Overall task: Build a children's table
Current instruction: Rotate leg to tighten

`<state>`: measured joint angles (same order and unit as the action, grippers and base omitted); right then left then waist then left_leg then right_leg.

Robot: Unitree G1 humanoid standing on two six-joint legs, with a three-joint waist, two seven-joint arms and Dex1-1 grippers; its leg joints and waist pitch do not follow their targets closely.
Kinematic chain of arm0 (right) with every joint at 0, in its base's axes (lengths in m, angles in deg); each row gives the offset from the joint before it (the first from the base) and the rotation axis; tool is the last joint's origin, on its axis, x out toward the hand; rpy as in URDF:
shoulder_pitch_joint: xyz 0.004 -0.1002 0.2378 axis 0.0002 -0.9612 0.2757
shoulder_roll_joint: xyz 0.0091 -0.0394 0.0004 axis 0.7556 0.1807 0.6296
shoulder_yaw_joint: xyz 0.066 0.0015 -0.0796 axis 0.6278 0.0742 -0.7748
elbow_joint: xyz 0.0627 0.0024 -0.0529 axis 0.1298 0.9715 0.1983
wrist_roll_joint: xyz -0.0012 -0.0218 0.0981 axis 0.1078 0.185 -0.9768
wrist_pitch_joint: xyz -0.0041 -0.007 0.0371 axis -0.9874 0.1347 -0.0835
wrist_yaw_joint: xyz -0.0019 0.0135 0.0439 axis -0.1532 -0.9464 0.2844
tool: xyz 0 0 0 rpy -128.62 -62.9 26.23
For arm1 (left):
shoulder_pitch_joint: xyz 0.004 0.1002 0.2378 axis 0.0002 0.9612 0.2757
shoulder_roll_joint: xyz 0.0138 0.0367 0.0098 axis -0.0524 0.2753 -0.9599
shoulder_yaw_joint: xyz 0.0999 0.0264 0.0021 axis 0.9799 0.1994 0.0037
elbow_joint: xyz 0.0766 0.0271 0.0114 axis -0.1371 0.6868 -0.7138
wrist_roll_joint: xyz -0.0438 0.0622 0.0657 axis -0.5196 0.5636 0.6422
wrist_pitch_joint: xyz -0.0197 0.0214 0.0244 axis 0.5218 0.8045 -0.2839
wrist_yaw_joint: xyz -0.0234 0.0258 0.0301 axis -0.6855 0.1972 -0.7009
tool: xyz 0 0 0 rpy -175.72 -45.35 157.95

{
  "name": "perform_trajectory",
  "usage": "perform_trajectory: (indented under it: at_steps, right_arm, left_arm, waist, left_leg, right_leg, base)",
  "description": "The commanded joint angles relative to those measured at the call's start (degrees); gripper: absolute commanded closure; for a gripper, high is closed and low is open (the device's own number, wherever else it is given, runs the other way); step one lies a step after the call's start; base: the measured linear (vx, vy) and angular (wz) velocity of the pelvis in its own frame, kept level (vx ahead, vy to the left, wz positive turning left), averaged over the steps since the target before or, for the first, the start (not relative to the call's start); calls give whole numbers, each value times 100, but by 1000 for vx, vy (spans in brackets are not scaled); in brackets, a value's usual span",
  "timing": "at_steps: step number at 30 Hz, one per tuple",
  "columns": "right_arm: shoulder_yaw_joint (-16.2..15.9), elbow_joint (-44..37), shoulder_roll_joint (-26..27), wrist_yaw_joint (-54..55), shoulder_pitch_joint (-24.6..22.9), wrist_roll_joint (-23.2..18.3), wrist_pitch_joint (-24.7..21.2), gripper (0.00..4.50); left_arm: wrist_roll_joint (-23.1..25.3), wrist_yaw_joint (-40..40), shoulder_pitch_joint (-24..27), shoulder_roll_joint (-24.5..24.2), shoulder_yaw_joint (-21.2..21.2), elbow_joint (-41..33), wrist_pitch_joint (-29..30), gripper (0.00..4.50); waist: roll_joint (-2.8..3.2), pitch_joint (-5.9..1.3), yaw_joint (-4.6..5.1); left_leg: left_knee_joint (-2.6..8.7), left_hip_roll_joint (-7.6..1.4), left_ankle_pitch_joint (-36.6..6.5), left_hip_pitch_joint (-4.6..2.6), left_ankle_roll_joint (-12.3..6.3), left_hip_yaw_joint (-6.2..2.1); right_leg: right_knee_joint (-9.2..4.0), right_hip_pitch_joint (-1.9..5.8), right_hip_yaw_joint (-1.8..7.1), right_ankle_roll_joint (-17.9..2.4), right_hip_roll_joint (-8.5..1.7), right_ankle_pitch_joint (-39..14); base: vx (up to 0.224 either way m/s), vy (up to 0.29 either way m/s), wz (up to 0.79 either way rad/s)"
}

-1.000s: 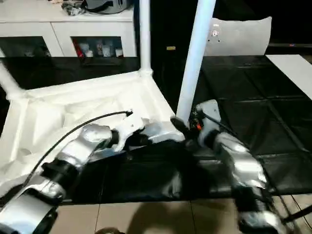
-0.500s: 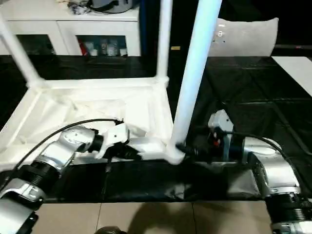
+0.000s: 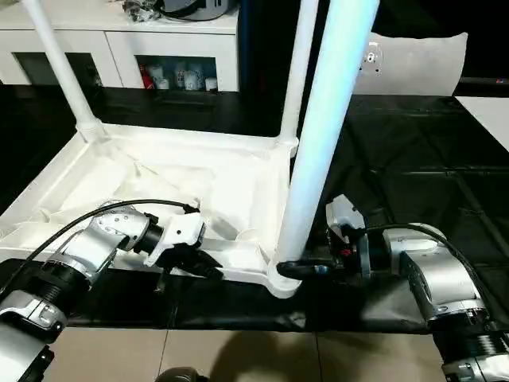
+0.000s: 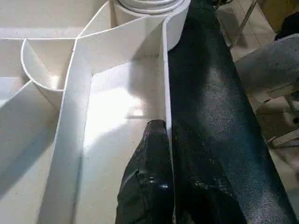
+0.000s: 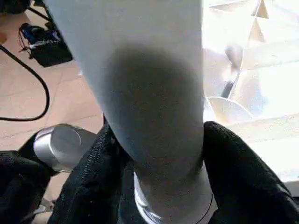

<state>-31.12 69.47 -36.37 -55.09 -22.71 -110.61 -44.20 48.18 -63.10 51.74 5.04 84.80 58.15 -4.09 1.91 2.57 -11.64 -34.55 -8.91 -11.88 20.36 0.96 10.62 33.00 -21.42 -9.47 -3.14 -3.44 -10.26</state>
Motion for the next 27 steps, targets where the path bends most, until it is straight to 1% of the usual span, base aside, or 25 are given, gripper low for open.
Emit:
perform_trajectory:
  at_steps: [1, 2, 3, 5, 6, 7, 9, 10, 11, 12, 13, 14, 15, 16, 17, 18, 19, 20, 21, 22, 23, 24, 25, 26, 27]
  right_arm:
    - [-138, -69, -38, -180, 23, -41, -100, 234]
    - [-140, -98, -33, -186, 5, -97, -152, 242]
    - [-101, -187, 45, -70, -31, -194, -325, 247]
    - [-11, -235, 236, 302, -37, -290, -664, 251]
    - [36, -216, 396, 604, -17, -257, -721, 251]
    - [38, -215, 405, 620, -16, -255, -724, 251]
    - [188, -38, 937, 1831, 164, 85, -816, 252]
    - [252, 51, 1097, 2228, 248, 172, -903, 252]
    - [273, 82, 1151, 2363, 276, 202, -932, 252]
    - [405, 289, 1461, 3147, 455, 358, -1152, 252]
    - [460, 392, 1624, 3589, 545, 473, -1257, 252]
    - [471, 413, 1661, 3690, 564, 501, -1281, 252]
    - [532, 494, 1811, 4075, 636, 593, -1351, 252]
    - [631, 590, 2005, 4537, 718, 683, -1410, 252]
    - [736, 688, 2154, 4880, 789, 709, -1443, 252]
    - [829, 764, 2306, 5161, 841, 719, -1394, 252]
    - [852, 810, 2391, 5270, 864, 734, -1277, 252]
    - [852, 810, 2391, 5270, 864, 734, -1277, 252]
    - [865, 828, 2503, 5339, 867, 775, -1068, 252]
    - [930, 806, 2586, 5332, 860, 699, -1025, 252]
    - [1023, 767, 2678, 5329, 851, 589, -989, 198]
    - [1049, 714, 2683, 5269, 846, 538, -1017, 198]
    - [1049, 714, 2683, 5269, 846, 538, -1017, 184]
    - [1030, 588, 2613, 5073, 805, 489, -1068, 178]
    - [1021, 534, 2580, 5024, 782, 490, -1081, 166]
  left_arm:
    - [-99, -86, -77, 20, 61, -247, -27, 450]
    - [-76, -55, -64, 21, 38, -257, 1, 450]
    - [-21, 128, -60, 35, -6, -255, 178, 450]
    - [44, 473, -85, 109, -94, -205, 428, 450]
    - [33, 682, -108, 191, -176, -160, 556, 450]
    - [33, 693, -110, 195, -180, -158, 563, 450]
    - [27, 1294, -185, 441, -376, -94, 981, 450]
    - [26, 1450, -205, 514, -419, -91, 1113, 450]
    - [26, 1502, -212, 539, -433, -91, 1157, 450]
    - [20, 1832, -258, 713, -517, -74, 1394, 450]
    - [53, 2092, -300, 842, -554, -34, 1501, 450]
    - [62, 2155, -310, 872, -562, -25, 1525, 450]
    - [91, 2392, -347, 987, -595, 10, 1610, 450]
    - [120, 2678, -389, 1128, -640, 51, 1705, 450]
    - [117, 2943, -430, 1261, -708, 98, 1771, 450]
    - [125, 3190, -467, 1401, -773, 128, 1855, 450]
    - [140, 3363, -492, 1507, -811, 146, 1897, 450]
    - [140, 3363, -492, 1507, -811, 146, 1897, 450]
    - [214, 3551, -510, 1611, -807, 145, 1886, 450]
    - [296, 3556, -495, 1620, -732, 106, 1853, 450]
    - [378, 3551, -470, 1632, -652, 50, 1835, 450]
    - [379, 3563, -463, 1647, -654, 25, 1868, 450]
    - [379, 3563, -463, 1647, -654, 25, 1868, 450]
    - [349, 3506, -432, 1634, -646, -49, 1885, 450]
    - [338, 3500, -418, 1621, -636, -79, 1903, 450]
  waist:
    - [-113, -375, 23]
    - [-113, -366, 29]
    - [-106, -365, 33]
    - [-115, -359, 36]
    - [-113, -351, 52]
    - [-116, -335, 73]
    - [-118, -317, 116]
    - [-114, -313, 138]
    - [-116, -323, 222]
    - [-113, -331, 271]
    - [-86, -332, 352]
    - [-98, -346, 404]
    - [-104, -354, 424]
    - [-107, -353, 434]
    - [-94, -360, 449]
    - [-112, -371, 462]
    - [-112, -371, 462]
    - [-116, -386, 442]
    - [-100, -397, 427]
    - [-94, -395, 427]
    - [-97, -399, 422]
    - [-102, -402, 420]
    - [-99, -396, 423]
    - [-89, -382, 423]
    - [-93, -377, 417]
  left_leg:
    - [374, -595, -644, -63, -461, -241]
    - [378, -600, -692, -69, -452, -243]
    - [380, -600, -702, -74, -436, -243]
    - [387, -610, -716, -75, -412, -252]
    - [391, -602, -751, -78, -369, -254]
    - [393, -588, -805, -79, -337, -250]
    - [382, -521, -885, -124, -209, -233]
    - [386, -525, -913, -129, -167, -242]
    - [410, -541, -959, -117, -90, -283]
    - [419, -570, -995, -113, -58, -306]
    - [429, -595, -1052, -115, -23, -326]
    - [415, -573, -1039, -110, -22, -315]
    - [404, -547, -917, -80, -66, -295]
    - [405, -542, -831, -67, -92, -289]
    - [399, -528, -736, -75, -133, -278]
    - [395, -515, -631, -54, -184, -268]
    - [395, -515, -631, -54, -184, -268]
    - [386, -509, -457, -38, -245, -260]
    - [387, -543, -379, -32, -312, -266]
    - [389, -560, -387, -38, -333, -267]
    - [393, -574, -396, -36, -357, -273]
    - [398, -594, -385, -35, -371, -281]
    - [400, -596, -412, -37, -378, -278]
    - [406, -597, -499, -42, -368, -274]
    - [405, -589, -558, -46, -345, -268]
  right_leg:
    - [-502, 260, 492, -91, -806, -2102]
    - [-517, 252, 486, -67, -801, -2189]
    - [-521, 252, 485, -54, -795, -2216]
    - [-528, 248, 483, -51, -804, -2244]
    - [-542, 244, 474, -56, -810, -2329]
    - [-567, 235, 469, -28, -805, -2440]
    - [-655, 218, 426, 127, -800, -2875]
    - [-665, 214, 413, 134, -798, -2941]
    - [-666, 246, 376, 141, -796, -2926]
    - [-655, 262, 380, 134, -811, -2870]
    - [-644, 244, 395, 70, -813, -2724]
    - [-634, 257, 417, 22, -832, -2607]
    - [-607, 276, 445, -37, -847, -2452]
    - [-598, 275, 462, -59, -840, -2366]
    - [-585, 258, 469, -109, -824, -2246]
    - [-557, 284, 474, -129, -820, -2113]
    - [-557, 284, 474, -129, -820, -2113]
    - [-538, 295, 474, -143, -814, -1939]
    - [-504, 288, 493, -175, -813, -1724]
    - [-495, 276, 501, -197, -811, -1651]
    - [-473, 285, 505, -231, -818, -1525]
    - [-449, 285, 511, -275, -823, -1411]
    - [-448, 285, 514, -295, -828, -1399]
    - [-466, 281, 514, -315, -836, -1485]
    - [-481, 289, 515, -293, -840, -1584]
  base:
    - [0, 0, 0]
    - [0, 0, 0]
    - [0, 0, 0]
    - [0, 0, 0]
    - [0, 0, 0]
    - [0, 0, 0]
    - [0, 0, 0]
    - [0, 0, 0]
    - [0, 0, 0]
    - [0, 0, 0]
    - [0, 0, 0]
    - [0, 0, 0]
    - [0, 0, 0]
    - [0, 0, 0]
    - [0, 0, 0]
    - [0, 0, 0]
    - [0, 0, 0]
    - [0, 0, 0]
    - [0, 0, 0]
    - [0, 0, 0]
    - [0, 0, 0]
    - [0, 0, 0]
    - [0, 0, 0]
    - [0, 0, 0]
    - [0, 0, 0]
